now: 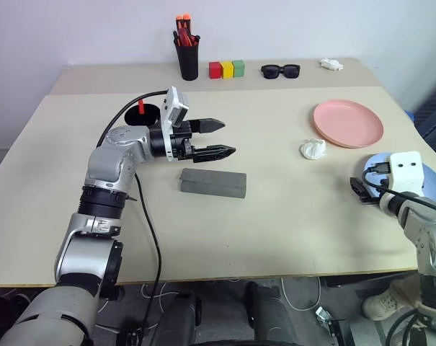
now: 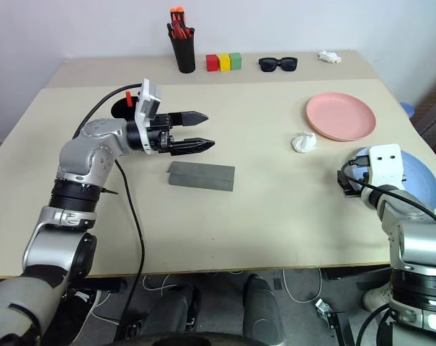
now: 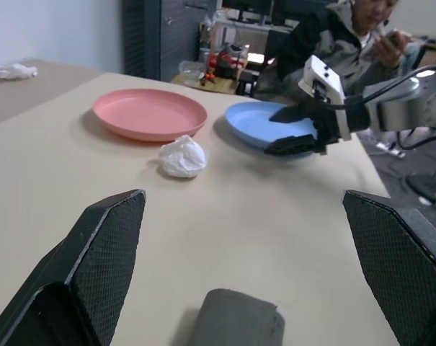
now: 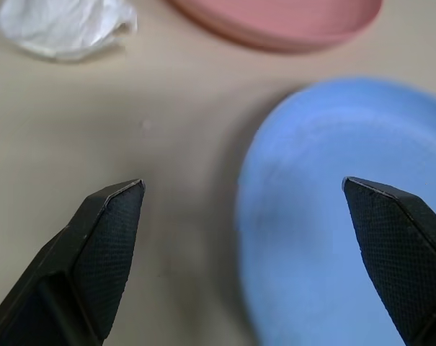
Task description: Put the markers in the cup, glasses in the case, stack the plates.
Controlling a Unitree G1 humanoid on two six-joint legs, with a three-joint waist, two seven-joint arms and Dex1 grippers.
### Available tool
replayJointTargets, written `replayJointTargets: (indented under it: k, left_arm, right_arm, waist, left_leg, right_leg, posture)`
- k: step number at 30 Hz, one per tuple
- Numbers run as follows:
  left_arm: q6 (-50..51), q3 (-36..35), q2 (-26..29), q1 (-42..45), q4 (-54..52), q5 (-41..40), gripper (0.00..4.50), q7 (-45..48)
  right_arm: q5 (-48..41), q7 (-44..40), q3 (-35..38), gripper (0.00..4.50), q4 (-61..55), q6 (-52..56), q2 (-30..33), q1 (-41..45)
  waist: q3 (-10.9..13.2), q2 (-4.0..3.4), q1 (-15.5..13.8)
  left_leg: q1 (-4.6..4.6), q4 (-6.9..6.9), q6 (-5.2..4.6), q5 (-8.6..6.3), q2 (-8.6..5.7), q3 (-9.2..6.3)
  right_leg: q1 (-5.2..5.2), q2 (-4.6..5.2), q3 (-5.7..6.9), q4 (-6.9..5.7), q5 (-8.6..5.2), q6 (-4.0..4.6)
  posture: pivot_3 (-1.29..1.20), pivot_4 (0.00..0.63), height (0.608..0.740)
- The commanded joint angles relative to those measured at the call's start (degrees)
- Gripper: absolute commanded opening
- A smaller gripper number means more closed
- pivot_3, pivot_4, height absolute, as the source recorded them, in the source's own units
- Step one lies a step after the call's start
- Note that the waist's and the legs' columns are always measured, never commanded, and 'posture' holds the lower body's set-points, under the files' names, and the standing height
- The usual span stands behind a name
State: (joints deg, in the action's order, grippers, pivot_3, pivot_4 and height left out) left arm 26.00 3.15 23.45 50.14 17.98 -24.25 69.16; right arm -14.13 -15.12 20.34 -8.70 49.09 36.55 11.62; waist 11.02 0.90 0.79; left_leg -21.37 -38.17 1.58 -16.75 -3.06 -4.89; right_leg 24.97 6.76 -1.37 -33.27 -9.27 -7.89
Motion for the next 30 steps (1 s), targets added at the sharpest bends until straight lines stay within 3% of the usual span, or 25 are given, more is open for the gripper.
replayJointTargets:
  k: [1, 3, 9, 15, 22, 30]
  left_arm:
    - [-0.57, -0.35, 0.37, 1.0, -0.68, 0.11, 4.5, -0.1]
    - [-0.79, -0.34, 0.45, 0.71, -1.06, 0.15, 4.5, -0.32]
    - [-0.41, -0.56, 0.98, 0.12, -1.47, 0.1, 4.5, -1.12]
    - [-0.51, -0.73, 0.68, 0.33, -1.32, -0.05, 4.5, -1.98]
    - [-1.64, -0.93, 0.13, 1.12, 0.07, 0.4, 4.5, -3.67]
    - [-6.08, -2.94, -2.62, 2.18, 2.39, 2.47, 4.5, -12.43]
  right_arm:
    - [0.78, 0.01, 0.08, 3.97, 1.52, 0.78, 0.77, 0.07]
    - [0.8, 0.7, 0.98, 3.23, 3.01, 1.38, 0.38, 0.12]
    - [1.47, 0.83, 0.67, 0.03, 5.4, 0.86, 1.01, 1.24]
    - [4.14, 2.53, 0.85, 0.03, 6.5, -2.42, 1.92, 3.39]
    - [7.29, 3.65, -0.17, 0.03, 10.62, -13.76, 3.45, 10.9]
    - [14.77, -5.04, -15.73, 0.03, 32.22, -34.41, 2.51, 28.5]
  waist:
    - [0.0, 0.0, -0.01]
    - [0.0, 0.0, -0.16]
    - [-0.01, 0.0, -0.07]
    - [-0.02, 0.02, -0.08]
    - [-0.01, 0.0, 0.11]
    - [0.0, -0.01, 0.45]
  left_leg:
    - [0.0, 0.0, 0.0, 0.0, 0.0, 0.0]
    - [0.0, -0.01, 0.0, 0.0, -0.01, 0.0]
    - [0.02, -0.01, 0.0, 0.0, -0.01, -0.02]
    - [0.06, -0.02, 0.0, 0.0, 0.0, -0.03]
    - [0.05, -0.03, 0.0, 0.0, -0.01, -0.02]
    - [0.05, -0.01, 0.01, 0.01, 0.0, 0.02]
  right_leg:
    - [-0.01, 0.0, 0.0, 0.01, 0.0, 0.0]
    - [-0.03, 0.0, 0.0, 0.03, 0.0, -0.01]
    - [-0.07, 0.0, 0.01, 0.03, 0.0, -0.01]
    - [-0.12, 0.0, 0.01, 0.04, 0.0, -0.01]
    - [-0.1, 0.0, 0.01, 0.05, 0.0, -0.02]
    - [-0.08, -0.01, 0.0, 0.07, 0.01, -0.02]
  posture:
    - [0.0, 0.15, 0.74]
    - [0.0, 0.15, 0.74]
    - [0.0, 0.15, 0.74]
    - [0.0, 0.15, 0.74]
    - [0.0, 0.15, 0.74]
    - [0.0, 0.15, 0.74]
